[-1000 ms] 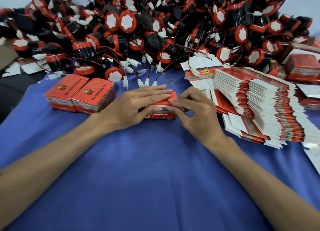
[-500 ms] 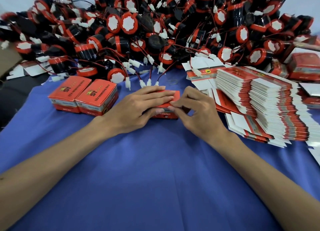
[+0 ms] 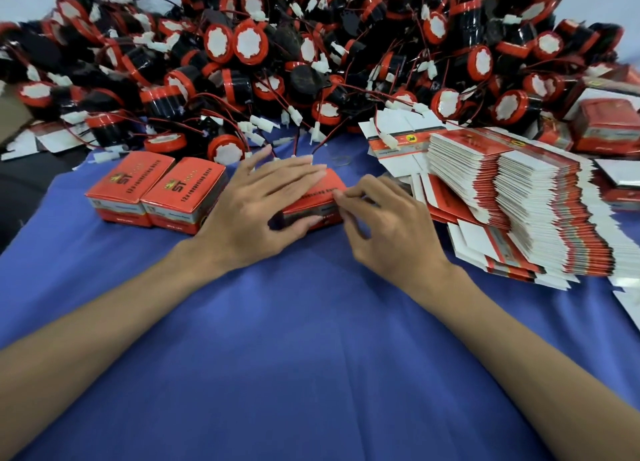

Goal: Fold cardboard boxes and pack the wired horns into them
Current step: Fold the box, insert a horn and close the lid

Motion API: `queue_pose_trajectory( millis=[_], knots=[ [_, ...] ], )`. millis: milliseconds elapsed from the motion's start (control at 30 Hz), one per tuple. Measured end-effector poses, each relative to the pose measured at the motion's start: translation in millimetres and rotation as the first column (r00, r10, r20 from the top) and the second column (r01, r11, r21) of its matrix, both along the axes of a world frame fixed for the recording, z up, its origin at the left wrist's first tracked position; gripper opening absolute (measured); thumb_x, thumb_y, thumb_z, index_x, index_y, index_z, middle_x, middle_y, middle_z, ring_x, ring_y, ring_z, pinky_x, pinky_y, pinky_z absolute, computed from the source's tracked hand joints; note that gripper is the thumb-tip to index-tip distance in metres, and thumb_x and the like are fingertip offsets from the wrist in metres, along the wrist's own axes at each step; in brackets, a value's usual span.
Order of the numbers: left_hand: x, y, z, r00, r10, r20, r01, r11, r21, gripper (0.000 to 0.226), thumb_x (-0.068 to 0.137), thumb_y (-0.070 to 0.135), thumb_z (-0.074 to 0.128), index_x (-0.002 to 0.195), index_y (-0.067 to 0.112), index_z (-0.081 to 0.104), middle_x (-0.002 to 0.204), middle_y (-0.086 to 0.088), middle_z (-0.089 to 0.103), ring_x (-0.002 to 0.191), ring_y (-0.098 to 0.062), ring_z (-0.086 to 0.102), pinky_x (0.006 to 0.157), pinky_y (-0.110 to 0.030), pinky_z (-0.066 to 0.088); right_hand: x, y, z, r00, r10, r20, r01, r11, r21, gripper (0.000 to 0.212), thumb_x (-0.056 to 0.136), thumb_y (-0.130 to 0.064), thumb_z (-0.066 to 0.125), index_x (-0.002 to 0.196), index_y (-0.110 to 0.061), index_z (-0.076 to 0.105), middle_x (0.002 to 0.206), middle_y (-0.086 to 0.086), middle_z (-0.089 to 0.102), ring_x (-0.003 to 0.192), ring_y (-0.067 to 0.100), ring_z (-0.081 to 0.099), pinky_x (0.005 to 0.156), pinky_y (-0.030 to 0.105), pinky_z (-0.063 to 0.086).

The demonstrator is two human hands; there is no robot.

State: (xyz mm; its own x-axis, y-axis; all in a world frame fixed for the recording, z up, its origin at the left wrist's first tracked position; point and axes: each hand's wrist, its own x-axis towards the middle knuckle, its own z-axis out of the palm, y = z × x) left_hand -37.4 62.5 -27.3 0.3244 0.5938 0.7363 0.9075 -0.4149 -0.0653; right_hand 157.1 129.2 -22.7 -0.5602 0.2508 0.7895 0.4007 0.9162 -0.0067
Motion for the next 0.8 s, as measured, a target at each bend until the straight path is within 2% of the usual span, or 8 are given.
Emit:
queue_pose_trajectory(
  millis=[167, 333, 533, 600, 667, 733, 800],
  knots=[
    [5.8, 1.9, -1.6, 0.986, -0.099, 0.133, 0.118, 0.983, -0.142, 0.031, 0.085, 0.006, 0.07, 0.114, -0.005, 0.066, 0.119, -0.016, 0.065, 0.118, -0.032, 0.059, 0.096, -0.051, 0.05, 2.5, 3.5, 3.9, 0.997, 0.021, -0.073, -0.022, 1.0, -0.014, 0.028, 0.082, 0.001, 0.057, 0.107, 0.002, 0.07, 0.1, 0.017, 0.068, 0.087, 0.033, 0.067, 0.073, 0.041, 0.054],
    [8.2, 1.8, 5.0, 0.977, -0.104, 0.186, 0.137, 0.976, -0.172, 0.027, 0.086, 0.004, 0.067, 0.111, -0.004, 0.068, 0.118, -0.016, 0.066, 0.117, -0.031, 0.06, 0.097, -0.048, 0.05, -0.2, -0.1, 3.4, 0.995, 0.097, -0.016, -0.097, 0.994, -0.047, 0.028, 0.076, -0.004, 0.051, 0.09, -0.001, 0.075, 0.084, 0.011, 0.07, 0.07, 0.031, 0.065, 0.062, 0.038, 0.056],
    [7.7, -1.8, 4.3, 0.992, -0.076, 0.103, 0.092, 0.983, -0.157, 0.029, 0.089, 0.009, 0.065, 0.117, 0.0, 0.067, 0.124, -0.011, 0.065, 0.119, -0.027, 0.06, 0.097, -0.047, 0.05, 0.2, -3.2, 7.1, 0.998, 0.055, -0.036, -0.058, 0.996, -0.072, 0.025, 0.075, -0.003, 0.055, 0.088, -0.002, 0.076, 0.08, 0.01, 0.07, 0.067, 0.029, 0.064, 0.06, 0.035, 0.056],
    [9.5, -1.5, 4.7, 0.995, -0.05, 0.088, 0.061, 0.989, -0.133, 0.03, 0.09, 0.014, 0.061, 0.116, 0.002, 0.069, 0.124, -0.009, 0.065, 0.116, -0.024, 0.062, 0.092, -0.045, 0.051, 0.7, -4.0, 10.0, 0.999, 0.036, -0.01, -0.036, 0.998, -0.042, 0.021, 0.074, -0.002, 0.058, 0.085, -0.003, 0.076, 0.079, 0.009, 0.07, 0.067, 0.029, 0.066, 0.066, 0.034, 0.055],
    [10.2, -1.3, 4.8, 0.999, 0.012, 0.049, -0.009, 0.998, -0.065, 0.028, 0.087, 0.017, 0.061, 0.11, 0.005, 0.072, 0.116, -0.007, 0.07, 0.106, -0.023, 0.067, 0.079, -0.043, 0.052, 4.7, -0.4, 17.6, 0.997, -0.075, 0.006, 0.075, 0.996, 0.047, 0.018, 0.076, -0.005, 0.059, 0.086, -0.006, 0.074, 0.086, 0.007, 0.072, 0.077, 0.028, 0.068, 0.082, 0.038, 0.05],
    [8.8, -2.1, 4.7, 0.996, 0.087, -0.015, -0.086, 0.996, 0.035, 0.02, 0.084, 0.015, 0.067, 0.101, 0.007, 0.075, 0.1, -0.009, 0.073, 0.088, -0.028, 0.069, 0.068, -0.041, 0.05, 12.8, 7.9, 27.2, 0.951, -0.31, -0.016, 0.31, 0.945, 0.1, 0.025, 0.079, -0.011, 0.058, 0.1, -0.008, 0.071, 0.113, 0.01, 0.068, 0.103, 0.027, 0.064, 0.096, 0.047, 0.042],
    [6.9, -3.7, 6.5, 0.983, 0.163, -0.081, -0.156, 0.983, 0.095, 0.016, 0.083, 0.015, 0.066, 0.096, 0.011, 0.075, 0.086, -0.009, 0.068, 0.076, -0.03, 0.062, 0.064, -0.039, 0.044, 25.0, 18.2, 35.2, 0.824, -0.563, 0.059, 0.563, 0.826, 0.005, 0.043, 0.08, -0.02, 0.058, 0.123, -0.01, 0.059, 0.143, 0.018, 0.044, 0.134, 0.031, 0.041, 0.106, 0.059, 0.026]
  ],
)
